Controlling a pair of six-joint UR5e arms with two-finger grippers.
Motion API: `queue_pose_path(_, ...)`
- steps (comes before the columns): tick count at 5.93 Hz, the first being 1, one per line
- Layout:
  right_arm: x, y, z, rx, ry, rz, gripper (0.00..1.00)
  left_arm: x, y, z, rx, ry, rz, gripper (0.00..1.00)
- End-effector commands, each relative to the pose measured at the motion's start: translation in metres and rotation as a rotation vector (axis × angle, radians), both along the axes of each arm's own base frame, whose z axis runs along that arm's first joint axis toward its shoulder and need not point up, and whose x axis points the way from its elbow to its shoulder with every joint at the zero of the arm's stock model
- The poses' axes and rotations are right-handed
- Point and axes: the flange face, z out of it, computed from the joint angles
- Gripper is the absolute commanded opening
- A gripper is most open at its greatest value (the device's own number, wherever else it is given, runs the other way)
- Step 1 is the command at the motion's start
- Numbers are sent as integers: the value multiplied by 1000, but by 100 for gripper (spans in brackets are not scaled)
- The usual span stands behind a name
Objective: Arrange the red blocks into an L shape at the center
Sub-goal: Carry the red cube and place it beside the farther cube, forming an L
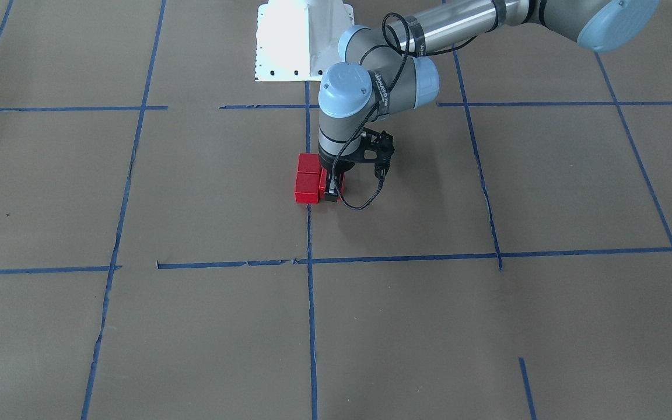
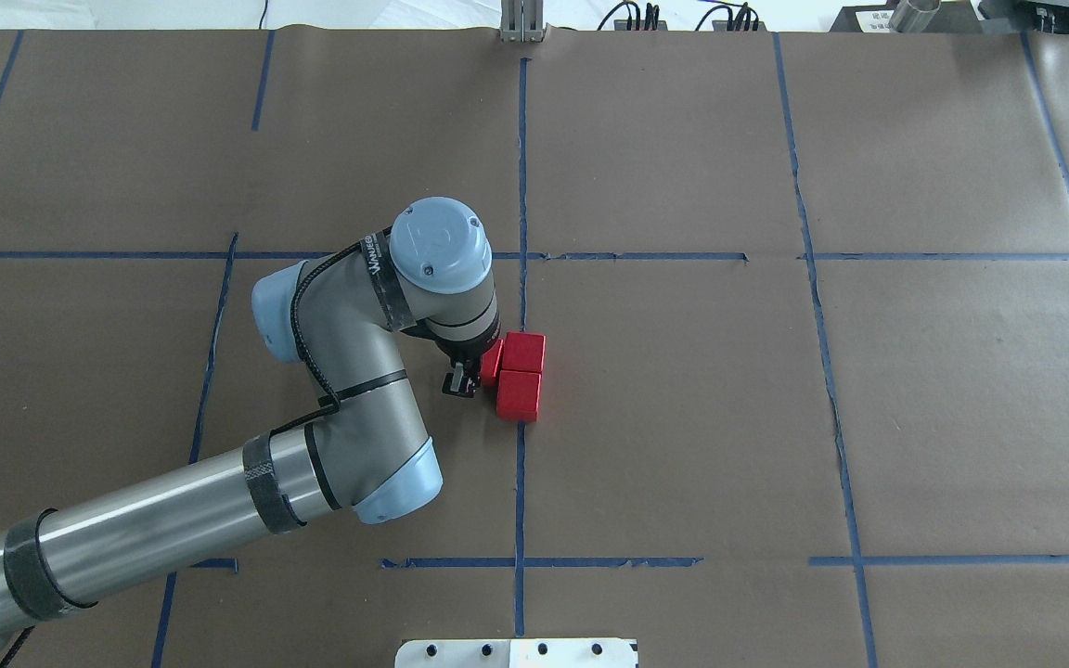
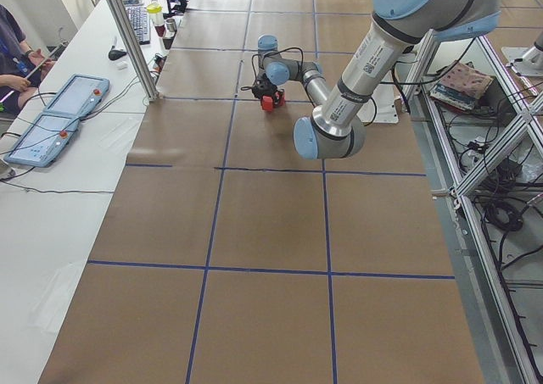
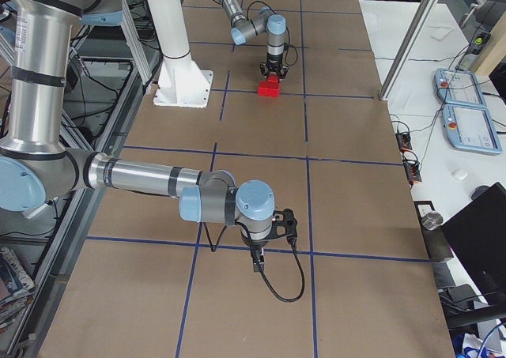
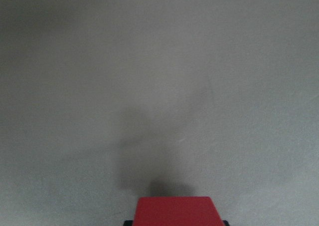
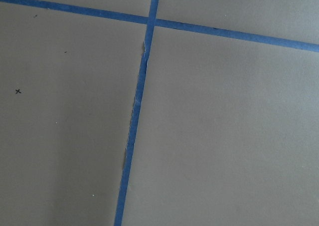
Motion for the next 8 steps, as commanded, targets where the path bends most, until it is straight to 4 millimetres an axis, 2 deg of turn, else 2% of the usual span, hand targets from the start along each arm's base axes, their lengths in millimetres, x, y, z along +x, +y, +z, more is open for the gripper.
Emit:
queue_pose_path(1, 0, 0, 0, 0, 0, 0, 100, 2, -1, 1, -2, -4, 0, 35)
queue_pose_path(5, 0, 0, -2, 3, 0, 0, 100, -5, -11, -1, -24, -4, -44, 43)
queue_pose_path(8, 0, 0, -2, 4, 0, -1, 100, -4, -11, -1, -18, -2, -48, 55)
